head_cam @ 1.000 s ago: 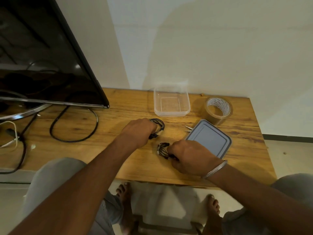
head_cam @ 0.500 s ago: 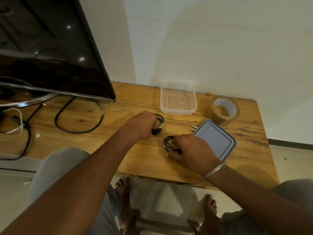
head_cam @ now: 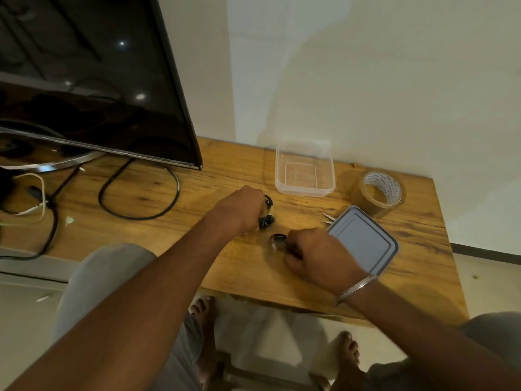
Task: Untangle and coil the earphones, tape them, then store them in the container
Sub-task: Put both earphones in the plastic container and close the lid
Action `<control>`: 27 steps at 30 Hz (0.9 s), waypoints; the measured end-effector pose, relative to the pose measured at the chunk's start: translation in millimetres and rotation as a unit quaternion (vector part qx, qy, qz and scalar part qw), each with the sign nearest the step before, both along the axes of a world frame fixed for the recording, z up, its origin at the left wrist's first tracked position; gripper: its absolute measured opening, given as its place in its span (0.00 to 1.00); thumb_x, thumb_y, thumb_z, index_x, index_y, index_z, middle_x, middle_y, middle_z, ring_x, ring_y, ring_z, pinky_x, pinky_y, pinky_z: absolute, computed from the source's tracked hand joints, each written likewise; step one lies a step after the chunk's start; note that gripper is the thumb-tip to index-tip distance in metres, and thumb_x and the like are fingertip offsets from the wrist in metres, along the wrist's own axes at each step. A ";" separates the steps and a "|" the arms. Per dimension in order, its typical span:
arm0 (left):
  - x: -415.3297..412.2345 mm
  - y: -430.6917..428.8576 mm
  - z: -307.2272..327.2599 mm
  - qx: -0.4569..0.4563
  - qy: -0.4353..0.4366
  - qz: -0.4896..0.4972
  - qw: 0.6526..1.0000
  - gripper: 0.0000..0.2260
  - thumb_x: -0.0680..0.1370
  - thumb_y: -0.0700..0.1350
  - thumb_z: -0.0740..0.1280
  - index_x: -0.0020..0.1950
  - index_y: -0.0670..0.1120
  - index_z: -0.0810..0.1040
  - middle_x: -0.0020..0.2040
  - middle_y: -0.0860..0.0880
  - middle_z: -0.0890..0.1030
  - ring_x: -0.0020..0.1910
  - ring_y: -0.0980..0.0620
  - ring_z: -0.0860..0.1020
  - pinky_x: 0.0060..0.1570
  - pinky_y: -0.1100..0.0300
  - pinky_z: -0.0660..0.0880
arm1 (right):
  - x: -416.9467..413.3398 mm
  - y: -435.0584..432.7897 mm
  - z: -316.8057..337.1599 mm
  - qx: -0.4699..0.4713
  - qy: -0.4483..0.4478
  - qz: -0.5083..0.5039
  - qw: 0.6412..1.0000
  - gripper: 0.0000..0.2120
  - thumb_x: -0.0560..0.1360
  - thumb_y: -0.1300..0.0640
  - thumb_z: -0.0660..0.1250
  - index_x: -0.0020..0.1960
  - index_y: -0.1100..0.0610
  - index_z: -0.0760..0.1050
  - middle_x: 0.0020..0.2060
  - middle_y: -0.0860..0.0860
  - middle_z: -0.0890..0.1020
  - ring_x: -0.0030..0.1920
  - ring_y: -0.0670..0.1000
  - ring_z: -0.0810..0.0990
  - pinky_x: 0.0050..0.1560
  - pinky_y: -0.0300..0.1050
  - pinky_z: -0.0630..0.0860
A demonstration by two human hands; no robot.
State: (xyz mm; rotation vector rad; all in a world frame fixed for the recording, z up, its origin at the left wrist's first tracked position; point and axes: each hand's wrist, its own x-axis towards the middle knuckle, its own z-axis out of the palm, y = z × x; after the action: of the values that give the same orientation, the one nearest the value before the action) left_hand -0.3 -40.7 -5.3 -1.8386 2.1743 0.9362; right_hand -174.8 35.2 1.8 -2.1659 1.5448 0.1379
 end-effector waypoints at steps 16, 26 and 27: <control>2.4 -6.4 -4.5 0.042 0.028 0.024 0.998 0.07 0.75 0.33 0.70 0.52 0.38 0.83 0.45 0.41 0.85 0.38 0.44 0.85 0.41 0.48 0.84 | -18.3 -143.7 18.3 -0.148 -0.005 -0.004 0.989 0.07 0.76 0.57 0.68 0.49 0.60 0.81 0.42 0.58 0.83 0.42 0.59 0.81 0.45 0.51 0.80; -2.9 -3.1 5.5 0.045 0.045 0.015 0.998 0.04 0.74 0.33 0.71 0.47 0.37 0.84 0.44 0.40 0.85 0.37 0.44 0.85 0.41 0.47 0.84 | -25.5 -152.5 14.6 -0.114 -0.006 0.005 0.993 0.12 0.74 0.64 0.72 0.58 0.60 0.84 0.54 0.57 0.85 0.55 0.57 0.82 0.59 0.52 0.79; -3.2 -2.7 8.9 0.050 0.053 0.016 0.997 0.04 0.75 0.33 0.71 0.47 0.37 0.85 0.43 0.40 0.85 0.37 0.44 0.85 0.41 0.48 0.84 | -26.9 -151.1 18.1 -0.128 -0.019 0.005 0.992 0.11 0.75 0.64 0.70 0.57 0.59 0.84 0.53 0.56 0.86 0.53 0.57 0.83 0.58 0.52 0.79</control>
State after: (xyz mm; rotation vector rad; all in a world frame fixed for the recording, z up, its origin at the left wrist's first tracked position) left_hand -3.5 -43.5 3.6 -1.8226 2.1187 1.1523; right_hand -201.7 -115.9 19.9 -2.3574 1.6043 -0.1047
